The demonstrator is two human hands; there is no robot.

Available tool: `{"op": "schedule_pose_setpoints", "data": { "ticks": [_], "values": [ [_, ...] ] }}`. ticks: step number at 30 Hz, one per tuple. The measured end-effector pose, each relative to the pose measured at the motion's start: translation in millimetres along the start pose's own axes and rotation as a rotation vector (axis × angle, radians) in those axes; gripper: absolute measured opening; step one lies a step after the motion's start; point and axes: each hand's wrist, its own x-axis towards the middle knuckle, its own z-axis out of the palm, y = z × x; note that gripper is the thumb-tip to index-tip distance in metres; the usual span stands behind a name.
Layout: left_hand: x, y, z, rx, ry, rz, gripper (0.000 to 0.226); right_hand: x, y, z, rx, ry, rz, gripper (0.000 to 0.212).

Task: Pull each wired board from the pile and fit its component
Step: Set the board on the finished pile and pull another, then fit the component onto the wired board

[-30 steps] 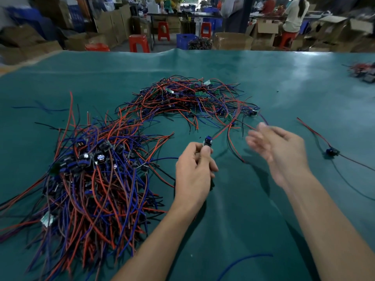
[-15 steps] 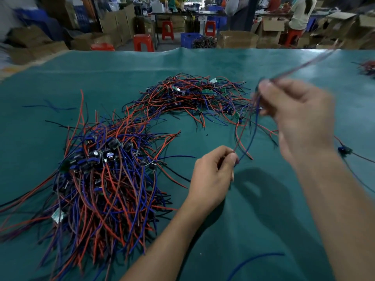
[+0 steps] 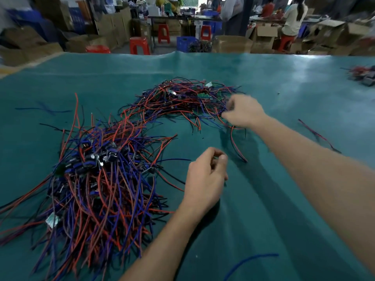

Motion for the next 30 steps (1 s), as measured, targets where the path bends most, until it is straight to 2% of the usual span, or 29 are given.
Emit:
{"op": "schedule_pose_setpoints", "data": {
  "ticks": [2, 6, 11, 13, 16, 22, 24, 27, 28, 30],
  "values": [
    [1.3, -0.5, 0.6, 0.0, 0.005, -0.01, 0.012, -4.1, 27.9, 23.7, 0.055, -0.002, 0.059, 0.037],
    [1.5, 0.0, 0.2, 0.0, 0.009, -0.027, 0.012, -15.0, 51.5, 35.2, 0.272, 0.188, 0.113, 0.022],
    [1.3, 0.6, 1.2, -0.07, 0.051, -0.053, 0.011, -64.9, 43.9, 16.2, 0.498, 0.398, 0.041, 0.02],
    [1.3, 2.3, 1.4, -0.095, 0.069, -0.062, 0.011, -93.3, 31.4, 18.6, 0.592, 0.365, -0.027, 0.023],
    [1.8, -0.4, -0.9, -0.036, 0.079, -0.03, 0.018, -125.6, 15.3, 31.9, 0.762, 0.193, -0.089, 0.024],
    [4.8, -3.9, -2.2, -0.033, 0.095, -0.052, 0.022, -134.4, 25.3, 36.8, 1.123, -0.066, -0.124, 0.027],
    [4.9, -5.7, -0.4, -0.049, 0.079, -0.046, 0.019, -133.2, 28.1, 39.6, 1.126, -0.059, -0.083, 0.022],
    [4.6, -7.1, 0.1, -0.076, 0.069, -0.056, 0.022, -129.0, 30.6, 47.7, 0.897, 0.11, -0.047, 0.009],
    [5.0, -7.5, -0.6, -0.069, 0.06, -0.044, 0.025, -128.3, 30.1, 48.0, 0.881, 0.11, -0.06, 0.008],
    [4.7, -7.2, -0.7, -0.065, 0.015, -0.013, 0.027, -129.8, 27.2, 46.5, 1.04, 0.002, -0.069, 0.013]
  ]
}}
